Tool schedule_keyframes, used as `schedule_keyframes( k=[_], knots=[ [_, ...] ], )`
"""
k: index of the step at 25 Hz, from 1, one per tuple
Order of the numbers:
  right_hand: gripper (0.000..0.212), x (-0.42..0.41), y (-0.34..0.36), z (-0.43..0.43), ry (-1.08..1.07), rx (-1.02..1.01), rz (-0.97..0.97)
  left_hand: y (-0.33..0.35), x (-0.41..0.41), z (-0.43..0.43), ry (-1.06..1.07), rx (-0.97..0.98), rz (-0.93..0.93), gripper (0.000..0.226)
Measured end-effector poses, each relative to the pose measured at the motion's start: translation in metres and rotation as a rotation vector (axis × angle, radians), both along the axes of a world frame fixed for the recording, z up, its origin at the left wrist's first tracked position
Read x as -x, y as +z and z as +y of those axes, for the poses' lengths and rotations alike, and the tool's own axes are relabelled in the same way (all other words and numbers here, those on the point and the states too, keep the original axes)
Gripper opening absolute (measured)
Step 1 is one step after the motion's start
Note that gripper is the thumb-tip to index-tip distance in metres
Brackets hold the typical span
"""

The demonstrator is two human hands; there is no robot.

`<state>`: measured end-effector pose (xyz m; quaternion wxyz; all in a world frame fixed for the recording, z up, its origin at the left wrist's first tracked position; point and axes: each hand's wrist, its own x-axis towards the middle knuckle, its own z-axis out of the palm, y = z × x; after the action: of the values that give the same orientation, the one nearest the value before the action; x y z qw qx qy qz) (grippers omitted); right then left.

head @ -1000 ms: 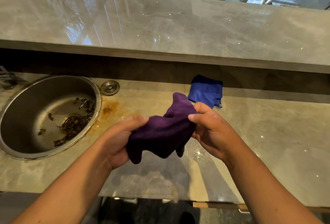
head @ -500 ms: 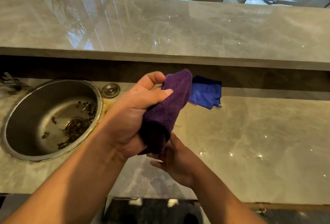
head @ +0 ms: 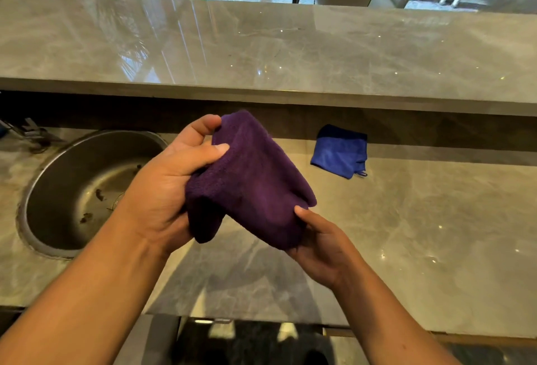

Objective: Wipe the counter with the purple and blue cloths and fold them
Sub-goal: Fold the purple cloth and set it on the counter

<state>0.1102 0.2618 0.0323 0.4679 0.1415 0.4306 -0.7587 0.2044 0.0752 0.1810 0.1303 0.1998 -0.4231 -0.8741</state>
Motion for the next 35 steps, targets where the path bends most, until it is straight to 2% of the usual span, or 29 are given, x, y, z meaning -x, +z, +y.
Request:
schedule_keyframes(
  k=[4,7,10,12,15,17,21,22,25,27,29,30,33,35],
  knots=[
    [0.034,0.027,0.004,0.023,-0.002,-0.141,0.214,-0.030,-0.017,-0.025,0.048,0.116,-0.185,0.033],
    [0.025,0.042,0.024,0.033,0.112,-0.274,0.489,-0.056,-0.034,-0.040,0.069,0.275,-0.400,0.023],
    [0.026,0.049,0.041,0.032,0.364,-0.679,0.922,-0.073,-0.048,-0.047,0.035,0.501,-0.579,0.014],
    [0.031,0.049,0.046,0.026,0.483,-0.870,1.106,-0.079,-0.054,-0.049,0.068,0.611,-0.642,0.007],
    [0.034,0.046,0.050,0.017,0.423,-0.904,1.163,-0.088,-0.059,-0.056,0.139,0.685,-0.680,0.011],
    [0.035,0.049,0.047,0.018,0.296,-0.830,1.087,-0.090,-0.062,-0.062,0.165,0.693,-0.669,0.012],
    [0.022,0.058,0.046,0.022,0.017,-0.388,0.522,-0.078,-0.060,-0.065,0.115,0.524,-0.557,0.019],
    [0.018,0.057,0.052,0.021,0.012,-0.338,0.460,-0.077,-0.058,-0.067,0.092,0.488,-0.544,0.025],
    [0.014,0.056,0.069,0.024,0.141,-0.391,0.599,-0.074,-0.051,-0.072,0.011,0.496,-0.543,0.036],
    [0.037,0.062,0.077,0.029,0.237,-0.441,0.661,-0.073,-0.046,-0.078,-0.014,0.624,-0.585,0.035],
    [0.057,0.073,0.082,0.038,0.342,-0.581,0.776,-0.072,-0.039,-0.083,-0.021,0.840,-0.653,0.027],
    [0.055,0.076,0.084,0.042,0.421,-0.677,0.875,-0.073,-0.036,-0.085,-0.027,0.963,-0.692,0.021],
    [0.008,0.091,0.083,0.050,0.623,-1.042,1.222,-0.068,-0.023,-0.089,-0.092,1.298,-0.783,0.003],
    [0.013,0.095,0.081,0.053,0.679,-1.158,1.342,-0.061,-0.015,-0.086,-0.141,1.464,-0.804,0.009]
  ],
)
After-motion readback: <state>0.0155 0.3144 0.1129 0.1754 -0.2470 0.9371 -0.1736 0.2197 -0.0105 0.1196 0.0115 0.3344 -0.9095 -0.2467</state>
